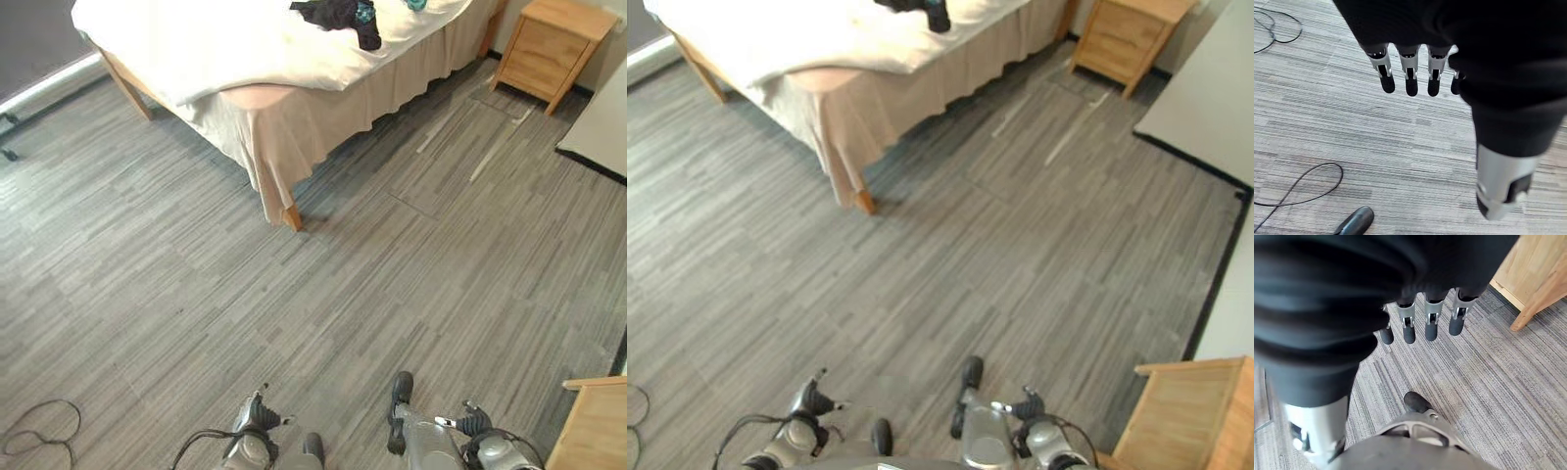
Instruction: Tidy up the quilt and then pick up the clothes from the bed and put them into the laundry hamper.
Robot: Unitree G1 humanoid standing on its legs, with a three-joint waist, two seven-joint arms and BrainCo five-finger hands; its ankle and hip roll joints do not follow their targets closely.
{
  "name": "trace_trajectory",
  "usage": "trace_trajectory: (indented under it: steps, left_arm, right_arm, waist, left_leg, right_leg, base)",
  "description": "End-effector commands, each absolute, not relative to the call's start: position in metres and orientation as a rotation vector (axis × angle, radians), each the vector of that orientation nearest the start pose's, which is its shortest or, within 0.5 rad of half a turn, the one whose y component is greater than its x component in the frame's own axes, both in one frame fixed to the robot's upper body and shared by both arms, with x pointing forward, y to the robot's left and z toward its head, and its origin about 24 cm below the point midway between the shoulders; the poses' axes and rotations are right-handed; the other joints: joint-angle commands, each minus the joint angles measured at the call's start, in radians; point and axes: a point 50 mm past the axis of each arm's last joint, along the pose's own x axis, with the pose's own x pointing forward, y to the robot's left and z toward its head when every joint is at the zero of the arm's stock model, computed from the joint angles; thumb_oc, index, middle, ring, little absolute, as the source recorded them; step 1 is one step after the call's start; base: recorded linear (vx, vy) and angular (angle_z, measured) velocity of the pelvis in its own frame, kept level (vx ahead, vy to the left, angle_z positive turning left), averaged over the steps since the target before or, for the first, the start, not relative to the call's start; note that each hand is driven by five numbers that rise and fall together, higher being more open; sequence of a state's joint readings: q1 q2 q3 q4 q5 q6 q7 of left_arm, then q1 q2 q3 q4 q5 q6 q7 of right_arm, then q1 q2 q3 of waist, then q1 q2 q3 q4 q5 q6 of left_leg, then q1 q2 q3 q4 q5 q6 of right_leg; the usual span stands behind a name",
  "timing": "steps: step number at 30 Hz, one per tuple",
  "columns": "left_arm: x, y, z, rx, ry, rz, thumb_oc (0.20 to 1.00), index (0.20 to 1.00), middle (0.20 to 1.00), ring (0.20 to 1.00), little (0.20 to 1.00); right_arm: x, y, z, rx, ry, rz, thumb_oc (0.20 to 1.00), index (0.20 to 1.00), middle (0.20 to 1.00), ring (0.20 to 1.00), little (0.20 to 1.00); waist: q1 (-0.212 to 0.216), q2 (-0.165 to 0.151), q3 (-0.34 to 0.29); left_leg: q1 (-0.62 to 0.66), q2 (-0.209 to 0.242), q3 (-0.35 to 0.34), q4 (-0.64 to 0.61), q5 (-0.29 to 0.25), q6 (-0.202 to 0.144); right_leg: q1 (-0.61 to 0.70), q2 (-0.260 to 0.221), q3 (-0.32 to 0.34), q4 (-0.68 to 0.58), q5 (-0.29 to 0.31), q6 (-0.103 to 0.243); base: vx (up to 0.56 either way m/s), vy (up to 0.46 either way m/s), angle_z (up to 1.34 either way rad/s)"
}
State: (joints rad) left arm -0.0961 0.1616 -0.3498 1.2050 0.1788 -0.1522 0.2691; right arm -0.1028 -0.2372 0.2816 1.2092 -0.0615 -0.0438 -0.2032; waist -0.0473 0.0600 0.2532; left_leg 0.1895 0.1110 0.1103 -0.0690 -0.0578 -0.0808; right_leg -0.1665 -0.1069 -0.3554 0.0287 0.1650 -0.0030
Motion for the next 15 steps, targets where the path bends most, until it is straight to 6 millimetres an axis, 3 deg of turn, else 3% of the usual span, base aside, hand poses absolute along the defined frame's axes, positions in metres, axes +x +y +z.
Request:
trace_trajectory:
  steps: [1, 2, 3, 4, 5, 8, 11, 12, 13, 14, 15]
  left_arm:
    - [0.126, 0.203, -0.154, 0.629, 0.964, -0.069, 1.0, 1.0, 1.0, 1.0, 1.0]
    - [0.13, 0.204, -0.153, 0.625, 0.96, -0.057, 1.0, 1.0, 1.0, 1.0, 1.0]
    - [0.137, 0.204, -0.15, 0.624, 0.937, -0.048, 1.0, 1.0, 1.0, 1.0, 1.0]
    - [0.142, 0.205, -0.148, 0.623, 0.921, -0.041, 1.0, 1.0, 1.0, 1.0, 1.0]
    - [0.15, 0.202, -0.145, 0.62, 0.894, -0.039, 1.0, 1.0, 1.0, 1.0, 1.0]
    - [0.156, 0.199, -0.143, 0.635, 0.861, -0.045, 1.0, 1.0, 1.0, 1.0, 1.0]
    - [0.156, 0.198, -0.143, 0.58, 0.863, 0.016, 1.0, 1.0, 1.0, 1.0, 1.0]
    - [0.152, 0.201, -0.144, 0.562, 0.881, 0.036, 1.0, 1.0, 1.0, 1.0, 1.0]
    - [0.152, 0.201, -0.144, 0.562, 0.881, 0.036, 1.0, 1.0, 1.0, 1.0, 1.0]
    - [0.149, 0.207, -0.145, 0.567, 0.905, 0.046, 1.0, 1.0, 1.0, 1.0, 1.0]
    - [0.142, 0.209, -0.148, 0.576, 0.934, 0.048, 1.0, 1.0, 1.0, 1.0, 1.0]
  right_arm:
    - [0.111, -0.207, -0.16, -0.533, 1.11, 0.057, 1.0, 1.0, 1.0, 1.0, 1.0]
    - [0.113, -0.209, -0.159, -0.547, 1.102, 0.063, 1.0, 1.0, 1.0, 1.0, 1.0]
    - [0.12, -0.211, -0.157, -0.564, 1.079, 0.064, 1.0, 1.0, 1.0, 1.0, 1.0]
    - [0.128, -0.214, -0.154, -0.575, 1.057, 0.058, 1.0, 1.0, 1.0, 1.0, 1.0]
    - [0.14, -0.215, -0.15, -0.598, 1.028, 0.063, 1.0, 1.0, 1.0, 1.0, 1.0]
    - [0.144, -0.215, -0.149, -0.643, 1.016, 0.098, 1.0, 1.0, 1.0, 1.0, 1.0]
    - [0.148, -0.215, -0.147, -0.653, 1.006, 0.091, 1.0, 1.0, 1.0, 1.0, 1.0]
    - [0.151, -0.214, -0.146, -0.652, 0.995, 0.086, 1.0, 1.0, 1.0, 1.0, 1.0]
    - [0.151, -0.214, -0.146, -0.651, 0.995, 0.086, 1.0, 1.0, 1.0, 1.0, 1.0]
    - [0.157, -0.211, -0.145, -0.644, 0.978, 0.083, 1.0, 1.0, 1.0, 1.0, 1.0]
    - [0.158, -0.208, -0.144, -0.648, 0.97, 0.092, 1.0, 1.0, 1.0, 1.0, 1.0]
  waist:
    - [-0.009, -0.043, -0.045]
    - [0.004, -0.054, -0.032]
    - [0.02, -0.071, -0.009]
    - [0.034, -0.091, 0.008]
    - [0.054, -0.107, 0.02]
    - [0.097, -0.118, 0.025]
    - [0.145, -0.119, 0.004]
    - [0.166, -0.116, -0.013]
    - [0.166, -0.116, -0.013]
    - [0.19, -0.12, -0.017]
    - [0.204, -0.127, -0.019]
  left_leg:
    - [0.022, 0.018, -0.048, 0.4, -0.048, -0.002]
    - [-0.059, 0.024, -0.075, 0.572, 0.033, -0.003]
    - [-0.135, 0.013, -0.1, 0.725, 0.08, 0.002]
    - [-0.195, 0.01, -0.089, 0.828, 0.072, 0.015]
    - [-0.25, 0.001, -0.073, 0.866, 0.029, 0.031]
    - [-0.351, -0.029, -0.051, 0.847, -0.025, 0.029]
    - [-0.43, -0.06, 0.005, 0.57, -0.038, 0.039]
    - [-0.435, -0.057, 0.043, 0.305, 0.046, 0.035]
    - [-0.434, -0.057, 0.043, 0.304, 0.047, 0.035]
    - [-0.459, -0.042, 0.083, 0.15, 0.102, 0.019]
    - [-0.466, -0.041, 0.079, 0.134, 0.114, 0.019]
  right_leg:
    - [0.022, -0.022, 0.069, 0.008, -0.17, 0.123]
    - [0.073, -0.003, 0.059, -0.015, -0.179, 0.092]
    - [0.115, 0.003, 0.05, -0.029, -0.183, 0.068]
    - [0.151, 0.004, 0.048, -0.046, -0.189, 0.052]
    - [0.186, 0.007, 0.058, -0.062, -0.203, 0.046]
    - [0.252, 0.011, 0.07, -0.091, -0.24, 0.054]
    - [0.323, 0.025, 0.085, -0.116, -0.3, 0.074]
    - [0.36, 0.057, 0.086, -0.116, -0.346, 0.081]
    - [0.36, 0.057, 0.086, -0.116, -0.346, 0.081]
    - [0.419, 0.087, 0.081, -0.116, -0.394, 0.076]
    - [0.438, 0.097, 0.078, -0.116, -0.396, 0.076]
  base:
    - [0.68, -0.443, 0.48]
    - [0.56, -0.396, 0.11]
    - [0.36, -0.295, -0.39]
    - [0.39, -0.224, -0.68]
    - [0.44, -0.123, -0.6]
    - [0.34, -0.01, -0.36]
    - [0.62, 0.085, -0.01]
    - [0.57, 0.113, 0.09]
    - [0.78, 0.145, 0.0]
    - [0.55, 0.086, 0.02]
    - [0.55, 0.086, -0.02]
